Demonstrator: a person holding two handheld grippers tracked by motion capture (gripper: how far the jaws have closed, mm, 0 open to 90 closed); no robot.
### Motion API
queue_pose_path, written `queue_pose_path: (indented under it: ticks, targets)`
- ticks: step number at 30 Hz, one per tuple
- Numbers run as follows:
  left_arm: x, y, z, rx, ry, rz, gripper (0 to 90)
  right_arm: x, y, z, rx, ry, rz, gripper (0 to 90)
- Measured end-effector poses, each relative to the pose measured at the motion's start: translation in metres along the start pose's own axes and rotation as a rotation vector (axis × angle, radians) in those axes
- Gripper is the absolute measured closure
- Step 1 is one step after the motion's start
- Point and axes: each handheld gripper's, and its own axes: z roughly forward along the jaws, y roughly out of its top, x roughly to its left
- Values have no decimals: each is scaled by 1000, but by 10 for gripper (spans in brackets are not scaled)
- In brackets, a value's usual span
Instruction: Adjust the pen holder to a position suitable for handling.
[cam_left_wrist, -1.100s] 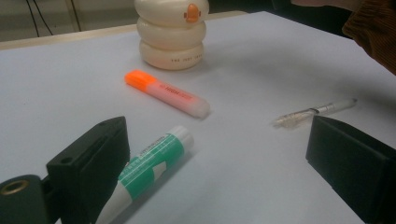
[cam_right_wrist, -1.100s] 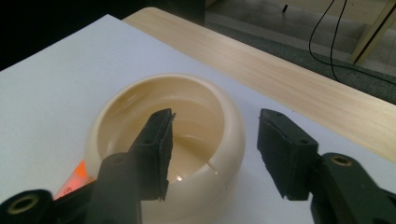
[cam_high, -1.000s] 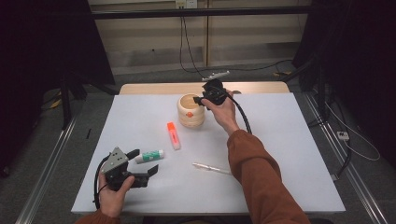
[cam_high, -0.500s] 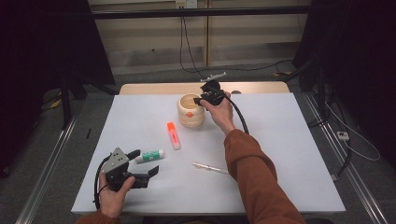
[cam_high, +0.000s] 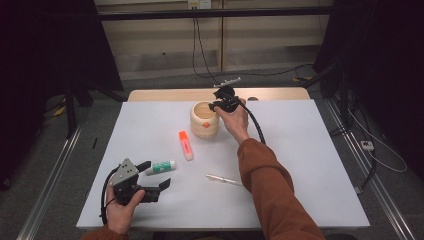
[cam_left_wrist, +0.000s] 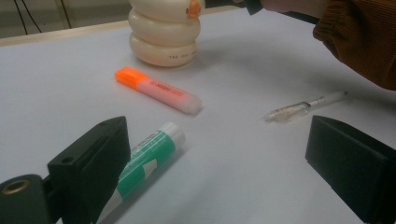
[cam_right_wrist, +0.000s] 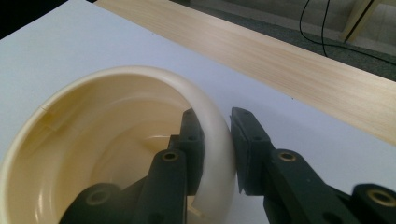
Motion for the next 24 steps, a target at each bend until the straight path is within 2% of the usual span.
queue_pose_path:
  ticks: [12, 24]
  targets:
    - [0, 0, 0, 3, 2, 0, 64, 2, 0, -6, 0, -15, 9, 753]
    - [0, 0, -1, 2, 9, 1, 64, 2, -7, -37, -26, -29, 14, 756]
